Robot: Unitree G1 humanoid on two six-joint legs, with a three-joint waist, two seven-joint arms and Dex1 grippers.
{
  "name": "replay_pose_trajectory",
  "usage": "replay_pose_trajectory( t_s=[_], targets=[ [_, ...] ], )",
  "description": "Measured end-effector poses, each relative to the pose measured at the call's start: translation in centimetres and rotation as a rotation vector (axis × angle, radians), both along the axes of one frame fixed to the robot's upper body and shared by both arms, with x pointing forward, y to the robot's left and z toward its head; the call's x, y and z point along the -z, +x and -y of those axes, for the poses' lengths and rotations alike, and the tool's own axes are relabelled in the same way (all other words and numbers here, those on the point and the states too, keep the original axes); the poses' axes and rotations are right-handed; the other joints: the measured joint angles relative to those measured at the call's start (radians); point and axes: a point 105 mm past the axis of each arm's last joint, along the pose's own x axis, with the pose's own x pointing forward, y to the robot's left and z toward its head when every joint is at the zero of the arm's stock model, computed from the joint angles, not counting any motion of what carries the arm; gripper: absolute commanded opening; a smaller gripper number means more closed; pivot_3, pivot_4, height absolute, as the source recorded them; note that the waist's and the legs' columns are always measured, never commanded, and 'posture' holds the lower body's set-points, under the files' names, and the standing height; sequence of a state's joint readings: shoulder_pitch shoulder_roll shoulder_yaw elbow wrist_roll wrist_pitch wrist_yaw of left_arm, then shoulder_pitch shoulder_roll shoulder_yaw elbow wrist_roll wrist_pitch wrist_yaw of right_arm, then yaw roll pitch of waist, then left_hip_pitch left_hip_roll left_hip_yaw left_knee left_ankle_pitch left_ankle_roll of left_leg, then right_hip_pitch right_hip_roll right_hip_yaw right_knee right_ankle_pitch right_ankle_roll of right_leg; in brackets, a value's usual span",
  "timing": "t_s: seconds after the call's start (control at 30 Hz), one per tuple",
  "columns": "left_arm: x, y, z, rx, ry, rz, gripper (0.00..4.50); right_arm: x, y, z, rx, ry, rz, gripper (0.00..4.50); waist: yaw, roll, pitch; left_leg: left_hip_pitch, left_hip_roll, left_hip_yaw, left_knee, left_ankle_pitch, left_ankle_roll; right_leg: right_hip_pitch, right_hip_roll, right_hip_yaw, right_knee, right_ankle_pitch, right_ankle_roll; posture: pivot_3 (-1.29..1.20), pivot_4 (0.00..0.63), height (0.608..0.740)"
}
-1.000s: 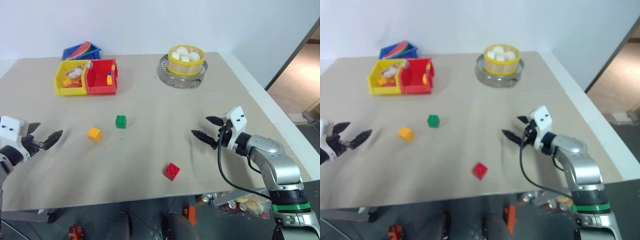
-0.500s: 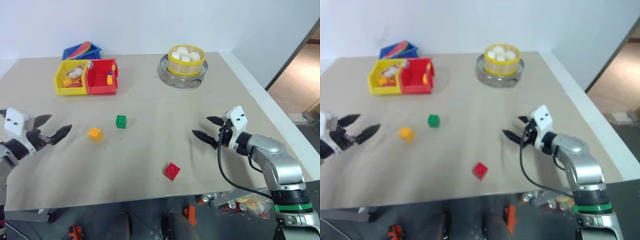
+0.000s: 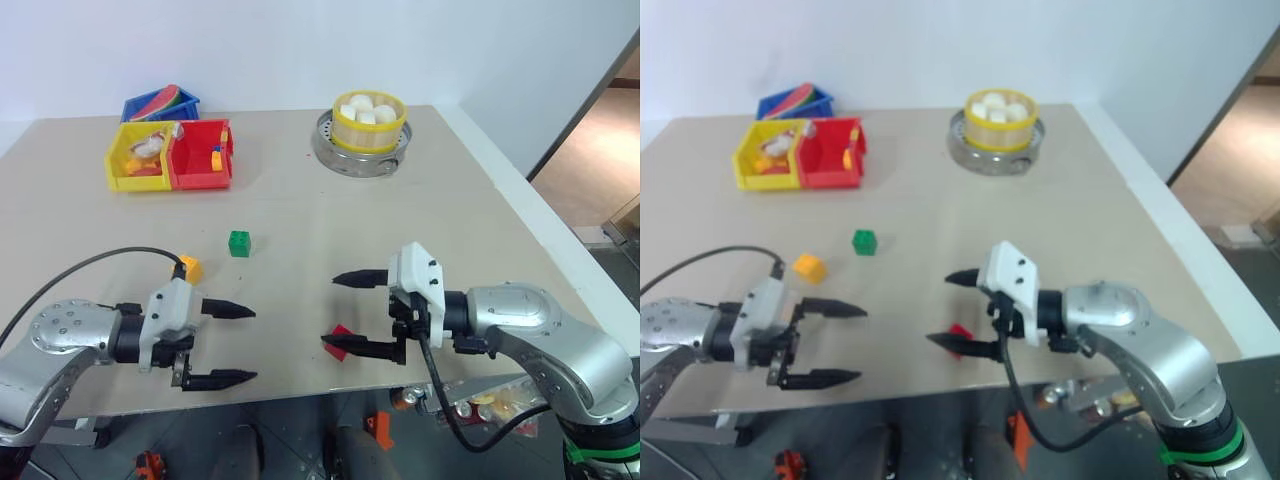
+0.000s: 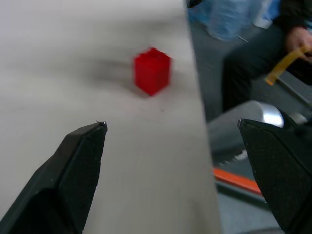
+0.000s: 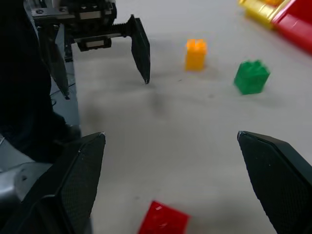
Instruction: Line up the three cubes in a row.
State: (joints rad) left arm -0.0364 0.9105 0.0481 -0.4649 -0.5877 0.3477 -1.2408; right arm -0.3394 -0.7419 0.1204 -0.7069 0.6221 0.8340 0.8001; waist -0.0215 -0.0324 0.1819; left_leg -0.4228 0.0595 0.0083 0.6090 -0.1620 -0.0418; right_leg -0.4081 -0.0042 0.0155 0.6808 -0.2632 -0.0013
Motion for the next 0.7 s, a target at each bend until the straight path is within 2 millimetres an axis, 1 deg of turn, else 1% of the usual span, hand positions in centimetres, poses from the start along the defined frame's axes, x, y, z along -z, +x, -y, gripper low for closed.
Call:
replay_pose_trajectory(
  t_s=[0.03,0.1,0.17,0.27,0.33,0.47,0.7],
  targets=[
    [0.2,0.2,-0.1,0.009,-0.001,-0.002,4.44,0.7,0.1,0.2,0.021,-0.021,-0.008,4.50,0.000,0.000,0.000,0.000,0.000,0.001,0.001,0.000,0.000,0.000,0.000,0.000,0.000,0.000,0.000,0.00,0.150,0.740],
    [0.3,0.4,-0.2,0.010,-0.004,0.004,4.44,1.3,0.2,0.2,0.035,-0.041,-0.008,4.50,0.000,0.000,0.000,-0.001,0.000,0.002,0.002,0.000,0.000,-0.001,0.000,0.001,0.000,0.000,0.000,0.00,0.150,0.740],
    [0.1,1.2,0.1,0.014,-0.029,0.046,4.44,2.2,0.4,0.4,0.072,-0.070,-0.004,4.50,0.000,0.000,0.000,-0.001,0.000,0.003,0.002,0.000,0.000,0.000,-0.001,0.001,0.000,0.000,0.001,0.00,0.150,0.740],
    [0.5,1.8,0.5,0.010,-0.052,0.084,4.44,2.9,0.5,-0.1,0.104,-0.064,-0.004,4.50,-0.001,0.000,0.000,-0.001,0.000,0.004,0.002,0.000,0.000,-0.001,0.000,0.003,0.000,0.002,0.003,0.00,0.150,0.740],
    [0.7,1.8,0.5,0.012,-0.052,0.096,4.44,3.2,0.7,-0.2,0.130,-0.066,-0.005,4.50,-0.001,0.000,0.000,-0.001,0.001,0.004,0.002,0.000,0.000,-0.001,0.000,0.003,0.000,0.003,0.006,0.00,0.150,0.740],
    [0.9,1.9,0.9,0.005,-0.065,0.107,4.44,3.8,1.0,0.0,0.189,-0.077,-0.024,4.50,0.000,0.000,0.000,-0.001,0.001,0.003,0.002,0.000,0.000,-0.001,0.001,0.003,0.000,0.003,0.006,0.00,0.150,0.740],
    [0.9,2.1,1.1,-0.010,-0.076,0.107,4.44,4.5,0.9,0.2,0.236,-0.090,-0.060,4.50,0.000,0.000,0.000,-0.001,0.001,0.004,0.002,0.000,0.000,-0.001,0.001,0.003,0.000,0.003,0.006,0.00,0.150,0.740]
  ],
)
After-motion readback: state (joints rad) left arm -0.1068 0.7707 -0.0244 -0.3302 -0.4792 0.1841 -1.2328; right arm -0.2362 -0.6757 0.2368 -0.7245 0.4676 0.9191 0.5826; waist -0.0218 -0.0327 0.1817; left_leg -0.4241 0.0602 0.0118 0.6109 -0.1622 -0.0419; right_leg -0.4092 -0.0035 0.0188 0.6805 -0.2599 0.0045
